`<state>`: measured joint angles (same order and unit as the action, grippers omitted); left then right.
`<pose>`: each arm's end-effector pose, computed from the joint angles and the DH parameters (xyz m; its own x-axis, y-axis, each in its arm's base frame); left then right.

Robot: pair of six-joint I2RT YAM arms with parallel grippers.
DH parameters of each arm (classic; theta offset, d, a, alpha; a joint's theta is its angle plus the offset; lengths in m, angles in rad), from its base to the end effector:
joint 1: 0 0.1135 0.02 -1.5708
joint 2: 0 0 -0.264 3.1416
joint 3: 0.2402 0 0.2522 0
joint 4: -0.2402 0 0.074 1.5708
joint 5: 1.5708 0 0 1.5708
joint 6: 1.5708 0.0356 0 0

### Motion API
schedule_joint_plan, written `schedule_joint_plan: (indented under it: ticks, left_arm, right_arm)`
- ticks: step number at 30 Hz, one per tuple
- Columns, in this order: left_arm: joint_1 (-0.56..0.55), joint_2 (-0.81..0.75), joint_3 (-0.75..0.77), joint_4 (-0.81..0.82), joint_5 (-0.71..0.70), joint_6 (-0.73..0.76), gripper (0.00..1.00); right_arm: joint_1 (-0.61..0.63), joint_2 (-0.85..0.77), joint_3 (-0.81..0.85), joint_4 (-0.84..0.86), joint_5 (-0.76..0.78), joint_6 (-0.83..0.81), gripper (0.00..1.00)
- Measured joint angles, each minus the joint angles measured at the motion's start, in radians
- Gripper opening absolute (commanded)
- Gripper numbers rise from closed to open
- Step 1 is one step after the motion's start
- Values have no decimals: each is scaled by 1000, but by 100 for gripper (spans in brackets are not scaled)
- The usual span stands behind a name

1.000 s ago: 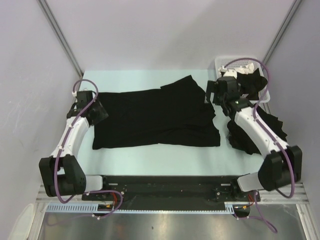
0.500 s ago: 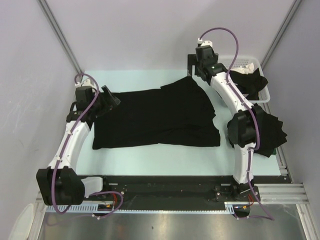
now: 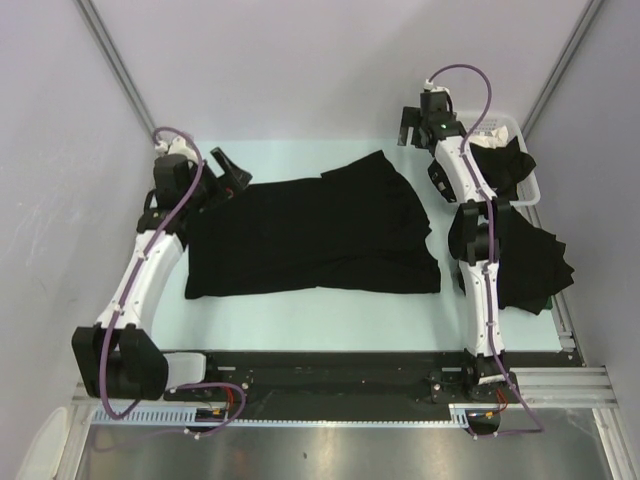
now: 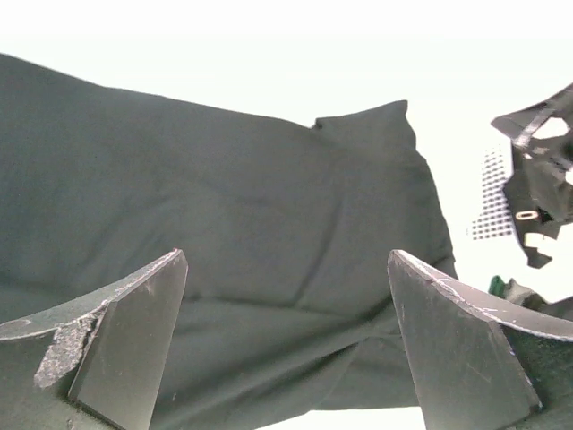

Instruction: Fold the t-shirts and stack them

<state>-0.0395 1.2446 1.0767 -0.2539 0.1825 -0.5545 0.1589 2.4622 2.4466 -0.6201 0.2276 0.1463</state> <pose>0.2859 -0.0178 0.3372 -0.4554 -0.5002 -0.7365 -0.0417 0.8383 -0.5435 0.5529 0.0805 0.2710 -0.5763 0.0515 -0.8156 0.1103 0.9938 -0.0152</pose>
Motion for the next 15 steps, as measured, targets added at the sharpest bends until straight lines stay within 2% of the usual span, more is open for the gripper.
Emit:
schedule_joint_plan:
  ticks: [4,15]
  left_arm:
    - [-16,62,93,-2,36,35,99]
    - [-72,110,98,-45,65,71,100]
  right_arm:
    - [13,81,85,21,-92,3,100]
    - [19,196,131,121,-268,31,99]
